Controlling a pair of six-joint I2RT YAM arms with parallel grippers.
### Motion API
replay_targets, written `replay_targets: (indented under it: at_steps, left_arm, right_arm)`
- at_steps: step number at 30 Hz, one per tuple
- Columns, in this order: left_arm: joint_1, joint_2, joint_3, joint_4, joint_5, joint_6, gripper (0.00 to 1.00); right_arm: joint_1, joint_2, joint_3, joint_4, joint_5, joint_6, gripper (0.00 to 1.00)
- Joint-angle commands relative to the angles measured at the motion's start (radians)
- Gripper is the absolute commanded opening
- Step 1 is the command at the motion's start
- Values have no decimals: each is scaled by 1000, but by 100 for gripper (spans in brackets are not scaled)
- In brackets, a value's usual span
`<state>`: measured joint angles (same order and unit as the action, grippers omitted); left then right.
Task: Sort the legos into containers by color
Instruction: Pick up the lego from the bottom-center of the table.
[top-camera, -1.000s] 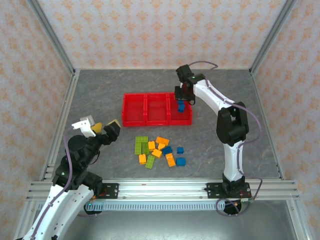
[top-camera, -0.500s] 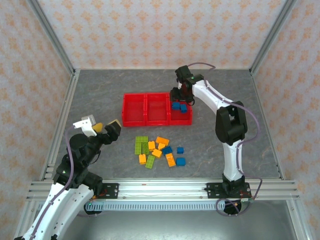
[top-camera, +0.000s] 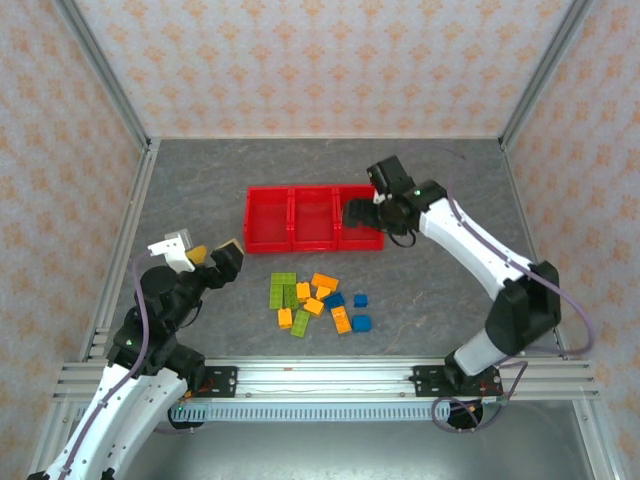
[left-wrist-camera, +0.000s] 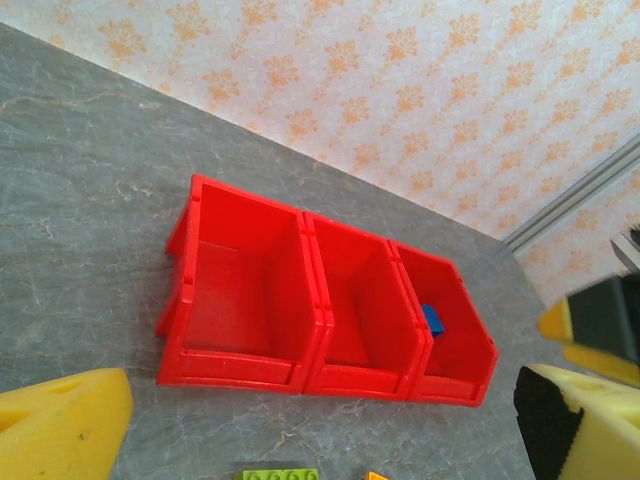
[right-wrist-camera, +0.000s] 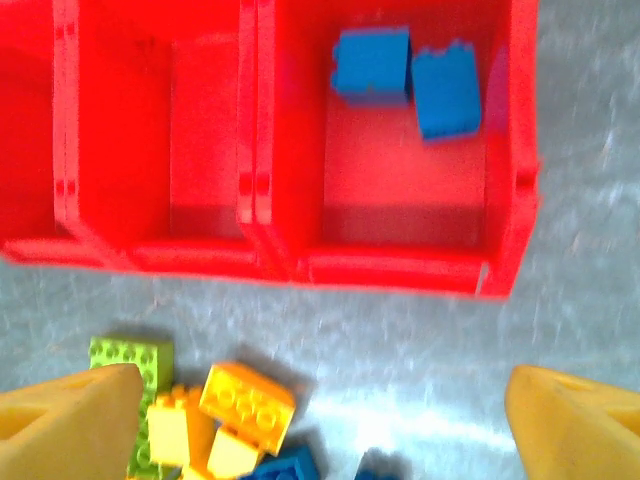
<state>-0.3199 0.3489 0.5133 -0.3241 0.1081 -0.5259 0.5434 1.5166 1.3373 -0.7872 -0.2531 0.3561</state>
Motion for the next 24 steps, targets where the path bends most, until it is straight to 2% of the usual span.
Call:
replay_targets:
  at_steps: [1,5,9,12,18,24]
  left_arm:
    - [8,7,-12,28,28,7,99]
    - [9,4,-12,31,38,9,99]
    - [10,-2,-12,31,39,9,99]
    - [10,-5,-13,33,41,9,99]
    - [10,-6,-13,34,44,9,99]
    - [10,-5,-13,34,44,9,99]
  right_arm:
    - [40,-56,-113,-46,56,106,94]
    - [95,-114,-259,-23,64,187,91]
    - [151,-123,-332,13,75,246,85]
    - [178,-110,-364,43,68,271,82]
    - [225,-40,-395,85,43,273,68]
    - [257,18,-393,113,35,272,65]
